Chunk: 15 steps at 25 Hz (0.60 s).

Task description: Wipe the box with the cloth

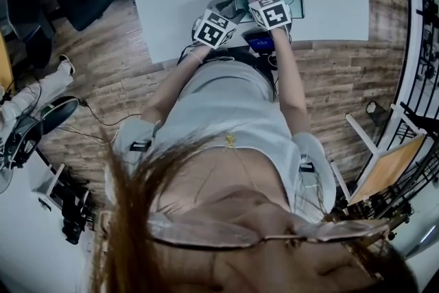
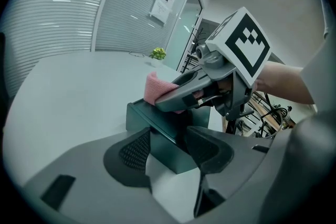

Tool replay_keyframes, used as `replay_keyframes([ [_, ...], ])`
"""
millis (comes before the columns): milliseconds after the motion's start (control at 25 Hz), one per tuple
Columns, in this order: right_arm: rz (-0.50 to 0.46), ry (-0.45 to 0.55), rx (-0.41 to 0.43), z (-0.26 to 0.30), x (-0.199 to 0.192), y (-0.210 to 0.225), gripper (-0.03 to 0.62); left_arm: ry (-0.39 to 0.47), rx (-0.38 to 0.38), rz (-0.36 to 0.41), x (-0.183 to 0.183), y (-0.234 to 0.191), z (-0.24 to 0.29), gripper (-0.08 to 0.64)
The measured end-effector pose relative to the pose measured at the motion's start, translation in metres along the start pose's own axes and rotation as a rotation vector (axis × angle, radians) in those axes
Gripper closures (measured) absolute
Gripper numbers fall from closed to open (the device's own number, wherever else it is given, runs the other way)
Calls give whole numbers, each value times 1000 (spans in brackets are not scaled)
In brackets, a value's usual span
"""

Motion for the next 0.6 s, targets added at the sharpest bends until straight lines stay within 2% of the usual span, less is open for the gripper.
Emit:
replay_keyframes([
  [160,-23,-2,31,7,6,-13,555,0,-1,-3,-2,-1,-1,345],
  [320,-64,-14,27,6,9,-18,555,-1,0,-1,-2,0,0,345],
  [480,-34,18,74,6,12,-29,555,-4,-1,-4,-3,-1,0,345],
  [600,-21,34,75,7,14,-33,555,-1,1,-4,-2,-1,0,345],
])
Point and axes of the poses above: the fingertips, and each gripper's own axes: z forward along the fingers, y to its right, x out of its top, the point moved 3 cm from there along -z, backward along the fingers, and after that the axes turned 14 degrees about -z, right-handed, at the moved point
